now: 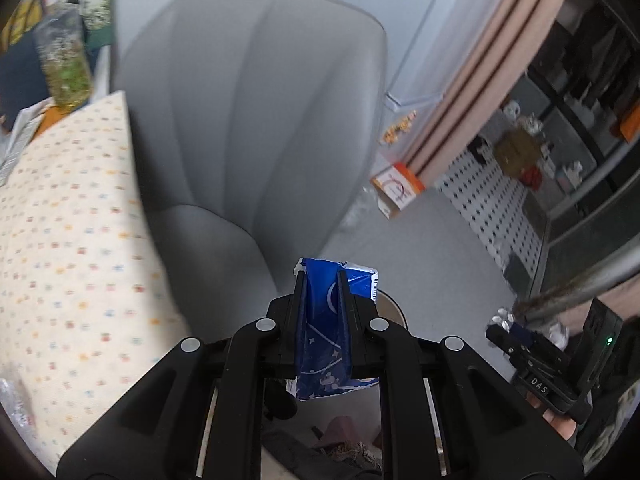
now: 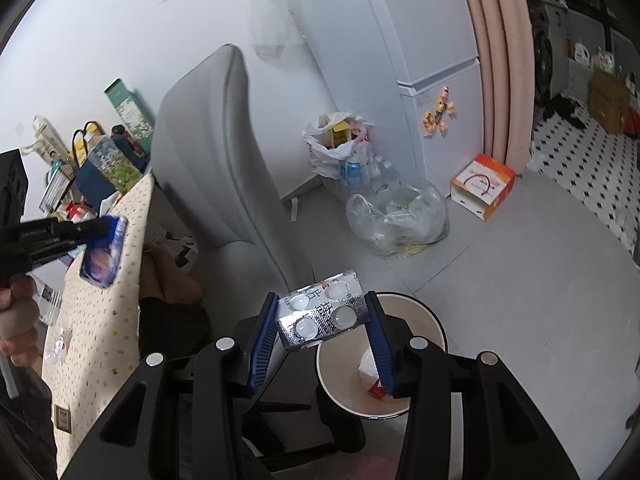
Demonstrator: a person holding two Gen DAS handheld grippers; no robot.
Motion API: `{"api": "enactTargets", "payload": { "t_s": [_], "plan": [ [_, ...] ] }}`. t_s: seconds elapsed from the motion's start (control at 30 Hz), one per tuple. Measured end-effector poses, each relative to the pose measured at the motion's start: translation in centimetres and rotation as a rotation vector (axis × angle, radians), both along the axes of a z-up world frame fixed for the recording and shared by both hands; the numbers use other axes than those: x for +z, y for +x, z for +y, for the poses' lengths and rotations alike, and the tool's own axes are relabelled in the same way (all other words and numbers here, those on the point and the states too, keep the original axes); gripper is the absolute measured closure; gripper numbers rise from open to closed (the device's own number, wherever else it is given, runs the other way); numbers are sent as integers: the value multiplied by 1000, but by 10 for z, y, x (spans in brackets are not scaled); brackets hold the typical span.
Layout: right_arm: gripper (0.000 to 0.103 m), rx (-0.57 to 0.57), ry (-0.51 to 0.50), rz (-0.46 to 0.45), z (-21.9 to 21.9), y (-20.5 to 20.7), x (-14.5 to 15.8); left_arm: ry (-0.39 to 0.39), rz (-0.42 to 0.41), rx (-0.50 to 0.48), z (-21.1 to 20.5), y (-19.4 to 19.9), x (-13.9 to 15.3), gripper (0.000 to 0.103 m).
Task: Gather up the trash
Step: 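Carry the blister pack and blue tissue pack in both grippers to the bin, then open both grippers over the bin to drop the blister pack and tissue pack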
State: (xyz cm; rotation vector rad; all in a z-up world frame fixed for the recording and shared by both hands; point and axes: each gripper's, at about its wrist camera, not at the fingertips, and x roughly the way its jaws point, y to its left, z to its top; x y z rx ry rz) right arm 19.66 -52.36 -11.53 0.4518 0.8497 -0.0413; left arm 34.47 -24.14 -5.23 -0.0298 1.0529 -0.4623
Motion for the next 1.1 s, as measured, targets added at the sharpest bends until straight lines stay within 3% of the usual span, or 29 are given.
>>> {"api": "enactTargets", "payload": {
  "t_s": [0.13, 0.17, 0.2, 0.23, 0.6, 0.97, 1.07, 1.1],
  "plan": [
    [50, -5, 23, -56, -8, 1, -4, 40, 11, -24, -25, 3, -15, 89],
    [43, -5, 29, -82, -9, 1, -4, 46, 20, -31, -32, 5, -20, 89],
    [26, -9, 35, -95, -11, 0, -5, 48, 28, -34, -36, 7, -24, 89],
    [20, -18, 39, -108, -15, 0, -5, 48, 36, -36, -41, 8, -27, 89],
    [15, -121, 46, -69, -65, -26, -19, 68, 122, -125, -100, 1, -66, 89],
    [15, -215, -17, -26, -104, -53, -16, 159, 170, -221, -174, -10, -118, 88],
    [15, -236, -26, -19, -113, -62, -14, 168, 202, -223, -188, -12, -130, 84],
    [15, -244, -27, -17, -115, -64, -13, 165, 208, -224, -188, -9, -131, 73]
  ]
}}
